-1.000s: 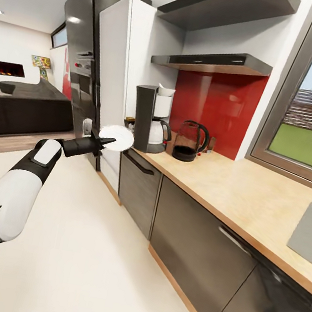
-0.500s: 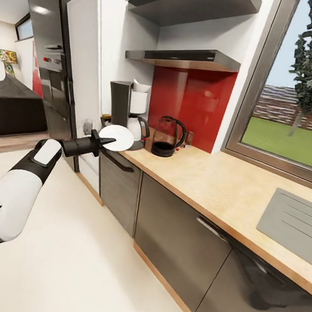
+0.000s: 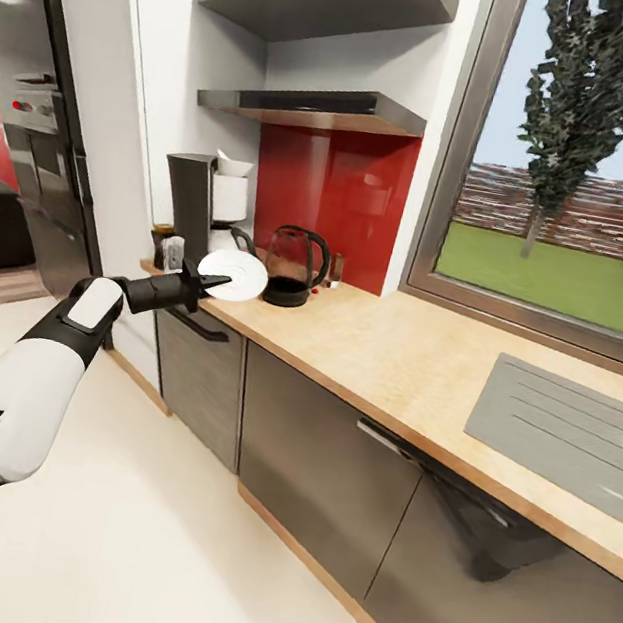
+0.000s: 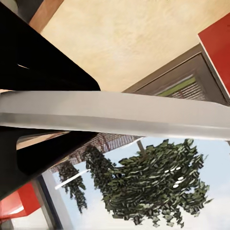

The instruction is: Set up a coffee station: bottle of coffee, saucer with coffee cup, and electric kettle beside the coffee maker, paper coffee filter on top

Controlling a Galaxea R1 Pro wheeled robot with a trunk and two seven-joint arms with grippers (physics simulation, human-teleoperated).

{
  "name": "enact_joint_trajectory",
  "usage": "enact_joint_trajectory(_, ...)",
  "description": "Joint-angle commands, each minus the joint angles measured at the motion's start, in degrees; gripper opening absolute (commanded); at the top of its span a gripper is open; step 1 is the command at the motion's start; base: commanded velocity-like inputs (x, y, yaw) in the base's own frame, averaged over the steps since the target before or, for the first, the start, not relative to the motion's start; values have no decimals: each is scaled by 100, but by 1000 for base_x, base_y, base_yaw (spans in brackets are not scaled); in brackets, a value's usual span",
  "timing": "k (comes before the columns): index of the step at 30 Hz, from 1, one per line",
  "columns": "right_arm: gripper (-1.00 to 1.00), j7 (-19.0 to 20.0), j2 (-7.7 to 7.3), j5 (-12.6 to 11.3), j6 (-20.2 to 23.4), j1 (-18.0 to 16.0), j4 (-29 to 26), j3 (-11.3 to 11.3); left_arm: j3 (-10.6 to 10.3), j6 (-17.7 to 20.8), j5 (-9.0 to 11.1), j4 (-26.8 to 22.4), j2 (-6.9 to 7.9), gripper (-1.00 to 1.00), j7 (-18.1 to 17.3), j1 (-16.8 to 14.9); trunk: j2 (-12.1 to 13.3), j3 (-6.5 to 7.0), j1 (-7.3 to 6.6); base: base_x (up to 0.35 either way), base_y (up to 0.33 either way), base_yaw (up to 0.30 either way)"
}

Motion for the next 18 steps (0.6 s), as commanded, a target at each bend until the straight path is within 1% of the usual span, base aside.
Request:
enact_joint_trajectory(1, 100, 16, 1, -33, -47, -11, 22, 47, 23, 25, -32, 2, -1, -100, -33, -4, -3, -6, 0, 81, 166, -140)
enact_joint_trajectory(7, 100, 16, 1, -34, -47, -11, 19, 47, 23, 25, -32, 1, 3, -100, -33, -4, -3, -6, 0, 188, 216, -46)
enact_joint_trajectory(10, 100, 16, 1, -35, -47, -11, 20, 47, 23, 25, -32, 1, 6, -100, -33, -4, -3, -6, 0, 129, 133, -95)
enact_joint_trajectory(13, 100, 16, 1, -35, -47, -11, 18, 47, 23, 25, -32, 1, 6, -100, -33, -4, -3, -6, 0, 54, 56, -184)
enact_joint_trajectory(18, 100, 16, 1, -34, -47, -11, 20, 47, 23, 25, -32, 5, 6, -100, -33, -4, -3, -6, 0, 9, 9, -243)
